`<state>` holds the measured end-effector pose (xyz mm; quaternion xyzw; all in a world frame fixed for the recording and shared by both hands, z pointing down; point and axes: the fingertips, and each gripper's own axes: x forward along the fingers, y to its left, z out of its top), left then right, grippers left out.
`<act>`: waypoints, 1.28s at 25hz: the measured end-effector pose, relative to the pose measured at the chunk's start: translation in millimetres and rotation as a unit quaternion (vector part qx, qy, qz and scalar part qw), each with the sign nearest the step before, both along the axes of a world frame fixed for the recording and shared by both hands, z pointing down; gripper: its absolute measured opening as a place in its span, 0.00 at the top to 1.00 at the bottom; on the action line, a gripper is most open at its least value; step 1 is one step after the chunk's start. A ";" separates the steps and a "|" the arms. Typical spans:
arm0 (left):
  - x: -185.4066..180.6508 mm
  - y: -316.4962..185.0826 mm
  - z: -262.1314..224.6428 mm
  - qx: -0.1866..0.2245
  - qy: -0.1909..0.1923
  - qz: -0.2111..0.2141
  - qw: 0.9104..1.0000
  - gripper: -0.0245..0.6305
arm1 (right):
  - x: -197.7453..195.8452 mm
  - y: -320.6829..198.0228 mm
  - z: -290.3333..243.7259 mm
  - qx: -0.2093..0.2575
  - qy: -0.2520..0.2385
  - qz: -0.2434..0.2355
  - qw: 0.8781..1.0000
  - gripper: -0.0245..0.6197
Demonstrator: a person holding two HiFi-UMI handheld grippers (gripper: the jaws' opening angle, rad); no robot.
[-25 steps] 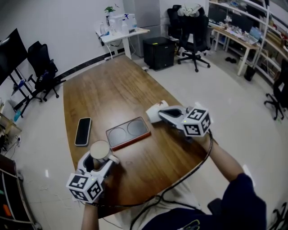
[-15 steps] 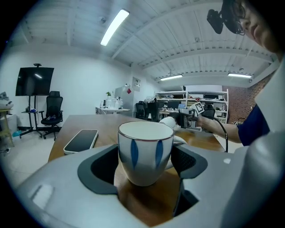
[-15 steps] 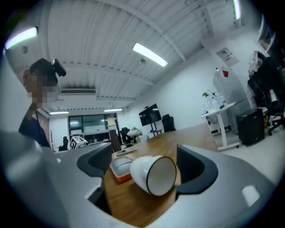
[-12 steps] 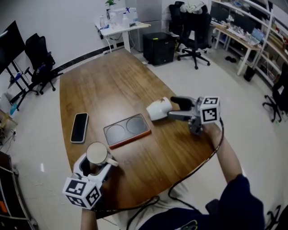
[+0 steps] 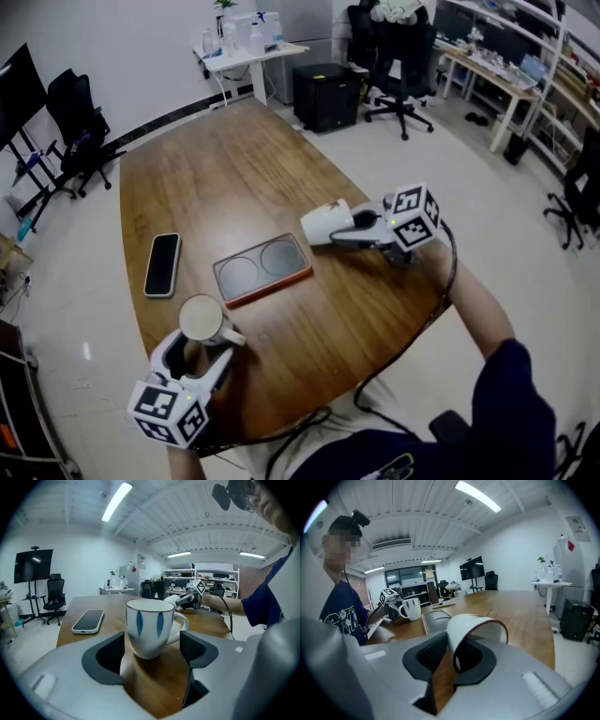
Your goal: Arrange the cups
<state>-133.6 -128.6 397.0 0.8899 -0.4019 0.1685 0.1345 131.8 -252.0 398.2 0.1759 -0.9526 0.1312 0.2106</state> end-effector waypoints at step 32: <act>1.0 17.0 -1.9 0.013 0.021 -0.034 0.999 0.40 | -15.2 14.6 -6.1 0.184 0.501 -0.153 0.832 0.69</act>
